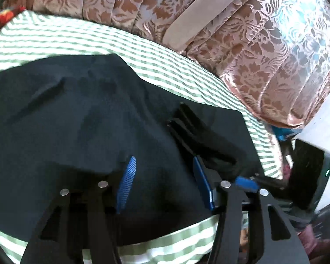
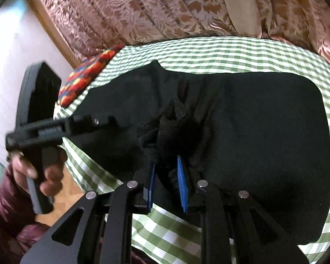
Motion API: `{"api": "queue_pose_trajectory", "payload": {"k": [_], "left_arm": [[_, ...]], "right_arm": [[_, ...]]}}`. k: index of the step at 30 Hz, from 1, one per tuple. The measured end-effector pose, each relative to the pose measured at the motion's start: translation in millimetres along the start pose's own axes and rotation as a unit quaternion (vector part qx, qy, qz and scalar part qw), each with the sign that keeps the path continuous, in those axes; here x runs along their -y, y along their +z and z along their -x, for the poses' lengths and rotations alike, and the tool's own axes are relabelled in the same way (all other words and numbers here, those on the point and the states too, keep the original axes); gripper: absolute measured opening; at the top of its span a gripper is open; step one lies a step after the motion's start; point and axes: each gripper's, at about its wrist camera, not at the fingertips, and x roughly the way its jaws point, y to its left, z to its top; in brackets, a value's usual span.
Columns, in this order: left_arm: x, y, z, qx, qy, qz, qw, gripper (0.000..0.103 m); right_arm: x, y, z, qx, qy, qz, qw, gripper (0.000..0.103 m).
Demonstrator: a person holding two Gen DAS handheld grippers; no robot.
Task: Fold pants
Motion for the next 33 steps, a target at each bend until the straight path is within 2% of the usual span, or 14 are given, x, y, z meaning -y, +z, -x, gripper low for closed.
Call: {"api": "queue_pose_trajectory", "payload": {"k": [5, 7, 8, 9, 10, 13, 15, 20, 25, 28, 30, 32, 33], "left_arm": [[-3, 2, -7, -0.021, -0.044, 0.040, 0.9980, 0.052], [-6, 3, -10, -0.031, -0.066, 0.063, 0.9954, 0.052], [-8, 3, -12, -0.036, -0.077, 0.072, 0.9938, 0.052], [-9, 3, -14, -0.044, -0.091, 0.086, 0.9911, 0.052], [-10, 3, -16, -0.051, -0.101, 0.097, 0.9888, 0.052], [-7, 5, -19, -0.060, -0.115, 0.107, 0.9858, 0.053], [-3, 6, -21, -0.063, -0.126, 0.109, 0.9840, 0.065], [7, 12, -31, -0.078, -0.134, 0.104, 0.9824, 0.066], [16, 17, -50, -0.098, -0.132, 0.103, 0.9810, 0.068], [19, 18, -61, -0.109, -0.116, 0.102, 0.9820, 0.067], [22, 17, -68, -0.115, -0.109, 0.095, 0.9828, 0.022], [26, 17, -69, -0.109, -0.097, 0.088, 0.9854, 0.014], [28, 17, -67, -0.102, -0.098, 0.081, 0.9866, 0.013]], "right_arm": [[-2, -6, -6, -0.002, -0.013, 0.011, 1.000, 0.021], [-3, -7, -6, -0.001, -0.011, 0.013, 1.000, 0.024], [-3, -7, -6, -0.001, -0.009, 0.012, 1.000, 0.029], [-3, -8, -5, 0.001, 0.002, 0.010, 1.000, 0.041], [-3, -8, -3, 0.002, 0.014, 0.007, 1.000, 0.046], [-8, -8, 5, 0.009, 0.035, 0.013, 0.999, 0.052], [-9, -9, 8, 0.009, 0.038, 0.013, 0.999, 0.053], [2, -17, 27, 0.016, 0.039, -0.005, 0.999, 0.054], [29, -35, 69, 0.035, 0.018, -0.050, 0.998, 0.054], [52, -53, 98, 0.042, 0.010, -0.094, 0.995, 0.054], [64, -65, 111, 0.041, -0.001, -0.114, 0.993, 0.054], [75, -74, 115, 0.037, -0.008, -0.135, 0.990, 0.054], [80, -79, 115, 0.034, -0.008, -0.146, 0.989, 0.053]]}}
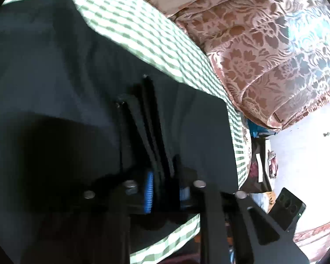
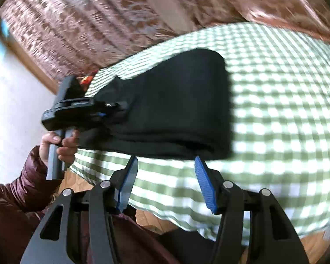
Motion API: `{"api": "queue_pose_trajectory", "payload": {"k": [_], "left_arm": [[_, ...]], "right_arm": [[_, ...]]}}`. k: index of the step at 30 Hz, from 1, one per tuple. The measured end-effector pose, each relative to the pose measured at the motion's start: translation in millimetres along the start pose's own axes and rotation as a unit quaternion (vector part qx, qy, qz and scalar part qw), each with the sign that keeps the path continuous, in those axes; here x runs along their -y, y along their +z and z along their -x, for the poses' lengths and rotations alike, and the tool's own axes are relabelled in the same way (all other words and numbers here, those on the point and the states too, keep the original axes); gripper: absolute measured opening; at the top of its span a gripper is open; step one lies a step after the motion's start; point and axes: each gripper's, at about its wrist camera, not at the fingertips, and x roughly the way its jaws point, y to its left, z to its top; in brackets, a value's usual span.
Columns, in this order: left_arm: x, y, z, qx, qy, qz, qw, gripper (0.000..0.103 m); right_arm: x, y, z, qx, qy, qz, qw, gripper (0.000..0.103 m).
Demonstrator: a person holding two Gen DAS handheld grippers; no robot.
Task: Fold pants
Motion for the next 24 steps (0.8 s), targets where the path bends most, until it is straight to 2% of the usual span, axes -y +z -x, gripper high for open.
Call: {"api": "queue_pose_trajectory", "payload": {"k": [4, 6, 8, 9, 11, 14, 16, 19, 21, 24], "left_arm": [[16, 1, 21, 0.035, -0.016, -0.034, 0.9987, 0.012], [28, 1, 38, 0.058, -0.020, -0.065, 0.9960, 0.012], [37, -1, 55, 0.079, -0.015, -0.099, 0.9918, 0.011], [38, -3, 62, 0.085, -0.010, -0.110, 0.9902, 0.011], [33, -9, 68, 0.089, 0.009, -0.124, 0.9883, 0.011], [9, -20, 56, 0.069, 0.056, -0.120, 0.9888, 0.011], [-12, -28, 40, 0.048, 0.079, -0.100, 0.9906, 0.011], [-18, -33, 37, 0.060, 0.067, -0.090, 0.9919, 0.011], [-18, -33, 41, 0.067, 0.058, -0.088, 0.9922, 0.011], [-20, -36, 46, 0.072, 0.056, -0.091, 0.9917, 0.011]], "right_arm": [[3, 0, -16, -0.006, 0.009, -0.012, 1.000, 0.053], [6, 6, -24, 0.006, 0.016, -0.026, 1.000, 0.053], [10, 9, -29, 0.015, 0.018, -0.036, 0.999, 0.053], [11, 11, -32, 0.018, 0.005, -0.034, 0.999, 0.053], [16, 11, -39, 0.013, 0.006, -0.038, 0.999, 0.053], [19, 5, -47, -0.002, -0.006, -0.025, 1.000, 0.053], [18, 3, -46, -0.015, -0.002, -0.020, 1.000, 0.054], [12, -1, -41, -0.054, 0.000, 0.013, 0.998, 0.057], [5, 2, -32, -0.065, 0.009, 0.038, 0.997, 0.057], [-11, 18, -11, -0.041, 0.026, 0.072, 0.996, 0.057]]}}
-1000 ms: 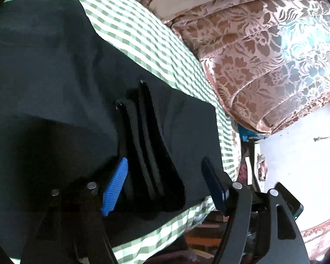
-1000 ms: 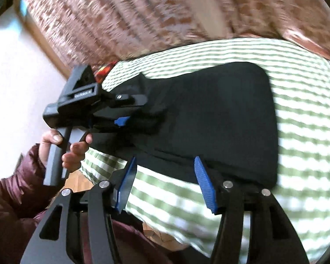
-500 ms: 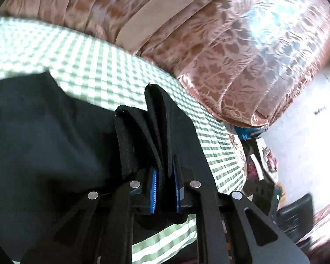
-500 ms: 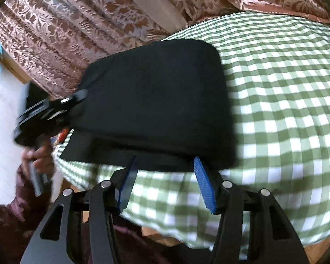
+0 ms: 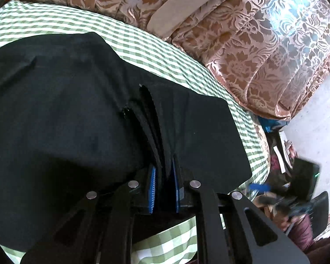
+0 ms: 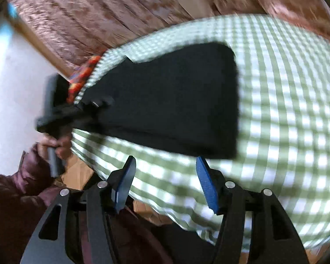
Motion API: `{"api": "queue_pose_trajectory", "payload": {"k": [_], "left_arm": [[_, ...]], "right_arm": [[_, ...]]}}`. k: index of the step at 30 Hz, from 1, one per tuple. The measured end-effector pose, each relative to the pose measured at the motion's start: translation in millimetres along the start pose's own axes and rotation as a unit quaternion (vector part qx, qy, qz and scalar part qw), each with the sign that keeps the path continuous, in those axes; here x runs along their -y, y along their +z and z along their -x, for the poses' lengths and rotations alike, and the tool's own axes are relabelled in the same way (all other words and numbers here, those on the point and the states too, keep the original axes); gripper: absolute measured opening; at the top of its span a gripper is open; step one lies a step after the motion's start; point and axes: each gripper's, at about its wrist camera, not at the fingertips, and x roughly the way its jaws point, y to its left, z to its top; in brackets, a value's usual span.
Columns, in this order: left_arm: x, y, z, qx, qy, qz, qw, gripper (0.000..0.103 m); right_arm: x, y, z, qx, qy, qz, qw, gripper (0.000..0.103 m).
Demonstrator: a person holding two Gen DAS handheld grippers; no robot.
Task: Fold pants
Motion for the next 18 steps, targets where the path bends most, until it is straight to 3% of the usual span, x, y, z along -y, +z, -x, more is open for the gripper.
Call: {"api": "queue_pose_trajectory", "payload": {"k": [4, 7, 9, 12, 18], "left_arm": [[3, -3, 1, 0.010, 0.005, -0.004, 0.9999, 0.012], [6, -6, 3, 0.012, 0.018, -0.013, 0.9997, 0.015], [5, -8, 5, 0.010, 0.028, -0.015, 0.9994, 0.021], [4, -13, 5, 0.006, 0.036, -0.026, 0.9990, 0.021], [13, -24, -2, 0.004, 0.081, -0.075, 0.9939, 0.021]], "right_arm": [[-20, 41, -7, 0.030, 0.022, 0.029, 0.999, 0.057], [-45, 73, -41, 0.026, 0.040, 0.057, 0.997, 0.046], [-60, 92, -69, 0.012, 0.052, 0.080, 0.995, 0.037], [-78, 111, -108, -0.017, 0.067, 0.101, 0.992, 0.031], [-85, 123, -178, -0.066, 0.049, 0.116, 0.990, 0.029]]}}
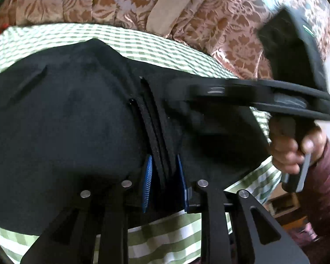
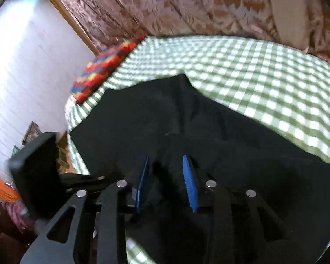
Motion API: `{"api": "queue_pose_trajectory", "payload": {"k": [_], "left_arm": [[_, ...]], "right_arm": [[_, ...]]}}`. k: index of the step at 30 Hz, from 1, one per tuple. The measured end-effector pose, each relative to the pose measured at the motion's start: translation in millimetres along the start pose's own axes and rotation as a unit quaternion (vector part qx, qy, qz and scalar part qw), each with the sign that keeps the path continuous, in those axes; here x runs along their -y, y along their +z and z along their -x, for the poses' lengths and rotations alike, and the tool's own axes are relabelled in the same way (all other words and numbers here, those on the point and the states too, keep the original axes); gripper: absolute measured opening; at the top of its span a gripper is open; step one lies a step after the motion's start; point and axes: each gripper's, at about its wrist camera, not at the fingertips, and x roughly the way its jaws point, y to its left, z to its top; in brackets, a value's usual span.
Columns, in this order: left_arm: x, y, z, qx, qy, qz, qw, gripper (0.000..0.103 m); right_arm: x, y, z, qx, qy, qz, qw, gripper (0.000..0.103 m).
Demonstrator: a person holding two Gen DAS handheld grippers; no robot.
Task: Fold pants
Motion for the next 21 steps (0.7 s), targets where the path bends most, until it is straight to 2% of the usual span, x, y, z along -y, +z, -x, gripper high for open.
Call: {"api": "queue_pose_trajectory", "payload": {"k": [1, 2, 3, 5, 8, 12, 14, 17, 18, 21], "left_arm": [[0, 0, -1, 0.000, 0.004, -0.002, 1.0000, 0.021], [0, -2, -2, 0.001, 0.011, -0.007, 0.9999, 0.021], [-1, -2, -4, 0.003, 0.019, -0.009, 0.9998, 0.021], [-7, 0, -5, 0.002, 0.012, 0.007, 0.9999, 0.021], [-8, 3, -3, 0.001, 0.011, 0.015, 0.9998, 0.022], [0, 3, 4, 0.006, 0.032, 0.002, 0.9995, 0.023], [3, 3, 8, 0.010, 0.050, -0.004, 0.9987, 0.029], [4, 4, 12, 0.013, 0.060, -0.007, 0.9981, 0.030], [4, 3, 14, 0.016, 0.066, -0.008, 0.9976, 0.034], [5, 4, 18, 0.020, 0.076, -0.009, 0.9969, 0.035]], "right_arm": [[3, -4, -9, -0.010, -0.016, 0.004, 1.000, 0.027], [9, -7, -23, -0.015, -0.031, 0.004, 0.999, 0.019], [14, -9, -27, -0.007, -0.025, -0.007, 1.000, 0.017], [28, -10, -27, 0.009, 0.000, -0.048, 0.999, 0.012], [32, -15, -20, 0.019, 0.015, -0.060, 0.998, 0.011], [30, -15, -6, 0.035, 0.018, -0.073, 0.997, 0.014], [26, -17, 4, 0.045, 0.015, -0.075, 0.996, 0.016], [22, -27, 22, 0.062, 0.015, -0.078, 0.995, 0.018], [22, -31, 28, 0.066, 0.014, -0.079, 0.995, 0.018], [20, -46, 42, 0.074, 0.011, -0.083, 0.994, 0.018]]}}
